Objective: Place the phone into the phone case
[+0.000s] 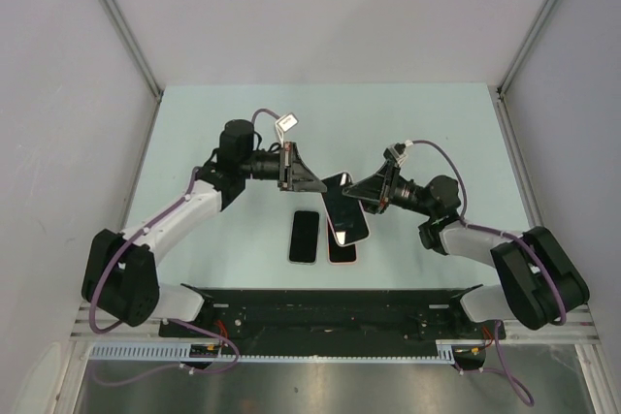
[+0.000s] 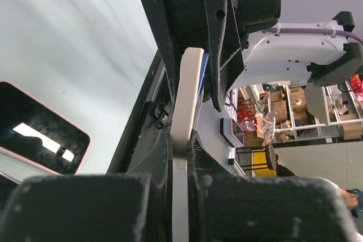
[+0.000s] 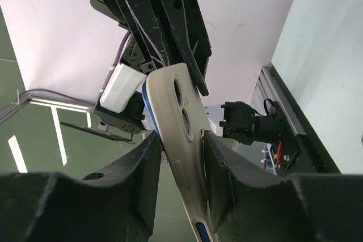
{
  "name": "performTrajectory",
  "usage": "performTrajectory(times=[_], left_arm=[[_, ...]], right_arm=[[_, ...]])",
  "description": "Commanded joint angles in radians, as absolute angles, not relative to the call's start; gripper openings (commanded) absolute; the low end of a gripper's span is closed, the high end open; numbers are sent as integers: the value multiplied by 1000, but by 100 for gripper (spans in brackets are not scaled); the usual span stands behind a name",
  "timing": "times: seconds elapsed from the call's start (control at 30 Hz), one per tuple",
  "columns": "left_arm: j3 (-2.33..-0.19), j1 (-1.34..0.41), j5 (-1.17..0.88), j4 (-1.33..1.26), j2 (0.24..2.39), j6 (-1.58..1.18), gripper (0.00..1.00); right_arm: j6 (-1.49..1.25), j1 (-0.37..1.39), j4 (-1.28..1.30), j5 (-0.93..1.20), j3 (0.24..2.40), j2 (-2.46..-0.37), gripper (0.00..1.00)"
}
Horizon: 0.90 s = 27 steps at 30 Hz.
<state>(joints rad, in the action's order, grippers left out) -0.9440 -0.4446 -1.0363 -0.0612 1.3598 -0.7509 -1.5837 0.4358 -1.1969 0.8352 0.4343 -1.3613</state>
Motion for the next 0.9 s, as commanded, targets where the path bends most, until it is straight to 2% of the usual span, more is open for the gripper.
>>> performTrajectory(times=[0.0,0.1,0.13,0.17,0.2,0.27,0.3,0.33,0.4,0.43,0.53,0.63,0.8,0.87], left_arm=[[-942,-445,-1109,-58,1382,-721,0],[-942,-445,-1135,-61,1403,-723,0],[-943,-445,-1141,-61,1413,-724,0],[-942,-445,-1143,-61,1417,-729,0],[-940,-446,-1143,-61,1420,-729,0],[-937,-445,-1126,-61,1416,-727,3],[-937,-445,-1120,-61,1410,-729,8],[-936,-445,-1100,-61,1405,-732,22],[-931,-445,-1077,-66,1401,-739,33],[-916,-446,-1053,-77,1399,-761,43],[-855,-452,-1055,-198,1410,-855,52],[-799,-469,-1058,-380,1414,-957,55],[-782,-520,-1054,-488,1450,-1031,56],[-788,-534,-1068,-538,1471,-1064,44]], right_arm=[[-1560,425,-1275,822,472,-1302,40],[-1540,423,-1252,822,479,-1299,44],[-1531,423,-1240,822,480,-1296,42],[-1516,431,-1223,815,480,-1292,36],[-1485,437,-1179,808,482,-1289,17],[-1456,451,-1143,792,482,-1267,3],[-1434,454,-1108,784,482,-1255,1],[-1427,457,-1091,761,482,-1230,0],[-1424,459,-1053,732,482,-1206,0],[-1425,459,-1039,688,482,-1186,0],[-1422,469,-1023,620,486,-1175,0],[-1431,482,-1031,580,488,-1178,0],[-1428,508,-1009,546,486,-1178,1],[-1416,521,-1003,513,479,-1166,1]])
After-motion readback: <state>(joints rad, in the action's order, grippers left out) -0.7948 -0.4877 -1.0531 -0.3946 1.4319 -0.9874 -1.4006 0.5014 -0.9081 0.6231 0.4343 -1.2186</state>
